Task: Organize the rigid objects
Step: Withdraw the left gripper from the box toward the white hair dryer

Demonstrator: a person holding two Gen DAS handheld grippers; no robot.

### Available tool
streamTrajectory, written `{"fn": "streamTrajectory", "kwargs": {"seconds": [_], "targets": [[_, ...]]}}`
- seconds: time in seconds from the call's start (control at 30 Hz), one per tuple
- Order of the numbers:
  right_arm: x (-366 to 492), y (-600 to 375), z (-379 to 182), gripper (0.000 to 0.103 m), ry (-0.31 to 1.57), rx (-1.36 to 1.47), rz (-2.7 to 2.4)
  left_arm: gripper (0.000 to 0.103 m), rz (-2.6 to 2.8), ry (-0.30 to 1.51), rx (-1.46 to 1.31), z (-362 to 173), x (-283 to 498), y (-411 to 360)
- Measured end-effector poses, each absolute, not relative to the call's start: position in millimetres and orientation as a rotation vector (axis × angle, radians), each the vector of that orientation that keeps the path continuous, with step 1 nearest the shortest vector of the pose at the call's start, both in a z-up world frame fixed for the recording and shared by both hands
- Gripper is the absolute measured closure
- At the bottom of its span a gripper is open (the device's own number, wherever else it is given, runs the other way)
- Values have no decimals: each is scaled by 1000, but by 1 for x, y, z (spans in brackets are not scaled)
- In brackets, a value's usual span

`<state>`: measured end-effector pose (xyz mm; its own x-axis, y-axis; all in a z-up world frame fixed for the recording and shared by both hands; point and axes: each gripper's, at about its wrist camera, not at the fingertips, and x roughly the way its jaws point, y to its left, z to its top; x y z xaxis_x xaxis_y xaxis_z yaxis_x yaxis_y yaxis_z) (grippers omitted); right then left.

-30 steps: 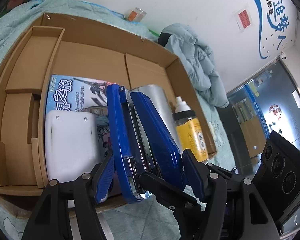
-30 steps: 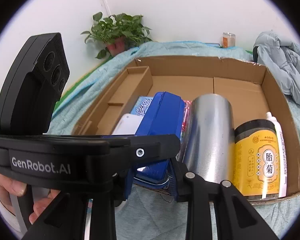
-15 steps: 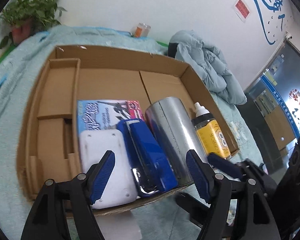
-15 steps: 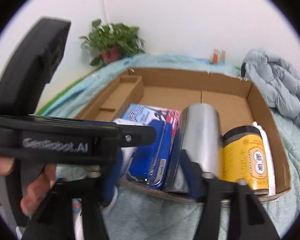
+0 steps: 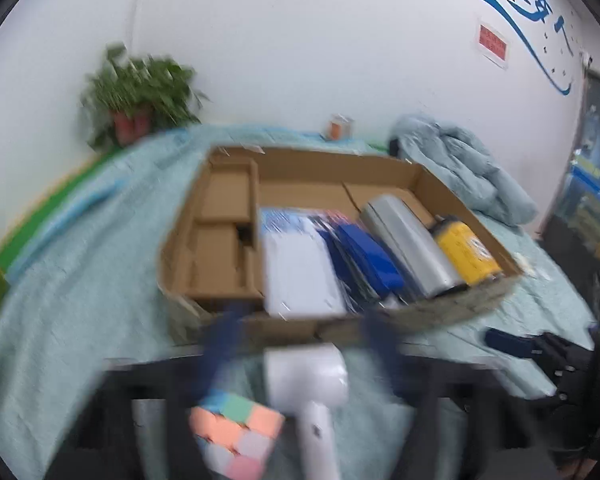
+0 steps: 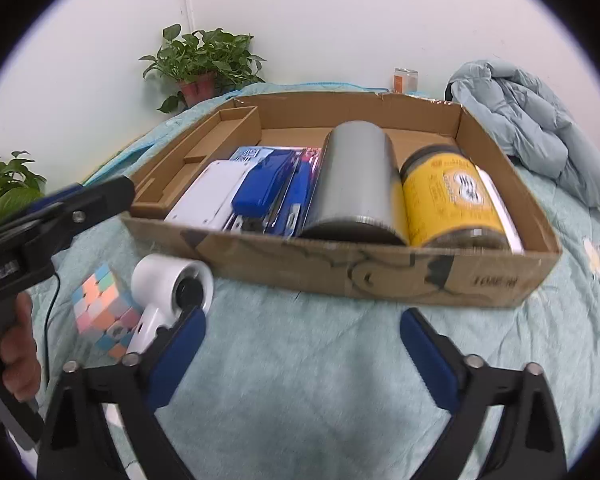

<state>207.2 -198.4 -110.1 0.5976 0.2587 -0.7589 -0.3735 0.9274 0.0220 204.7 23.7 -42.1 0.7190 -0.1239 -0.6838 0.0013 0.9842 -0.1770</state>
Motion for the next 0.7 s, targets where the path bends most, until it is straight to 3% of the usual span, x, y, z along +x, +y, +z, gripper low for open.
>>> {"fn": "streamTrajectory", "kwargs": {"seconds": [0.03, 0.07, 0.1, 0.13, 0.17, 0.2, 0.23, 0.27, 0.5, 0.6, 0.7], "targets": [[204, -198, -110, 65, 852, -150, 360, 102, -81, 804, -180, -46, 203, 23], [202, -198, -111, 78, 856, -163, 350, 102, -60, 817, -180, -50, 196, 23], [200, -198, -111, 77, 865, -161, 359, 102, -33, 806, -169, -50, 188, 21], [198, -199, -112, 77, 869, -154, 365, 95, -22, 796, -173, -49, 183, 20], [194, -199, -110, 70, 855, -154, 363, 84, -1, 798, -171, -48, 177, 19], [190, -200, -109, 56, 842, -157, 365, 40, 19, 810, -158, -48, 175, 16], [186, -201, -107, 14, 824, -152, 373, 0, 48, 816, -145, -47, 171, 14], [183, -203, -106, 1, 810, -144, 377, 3, 68, 779, -151, -45, 162, 15], [170, -211, -100, 1, 788, -136, 409, 2, -9, 835, -268, -62, 159, 20], [165, -216, -104, 1, 809, -124, 432, 14, -46, 892, -270, -74, 156, 15], [157, -219, -112, 1, 850, -94, 504, 19, -71, 897, -242, -78, 148, 5]]}}
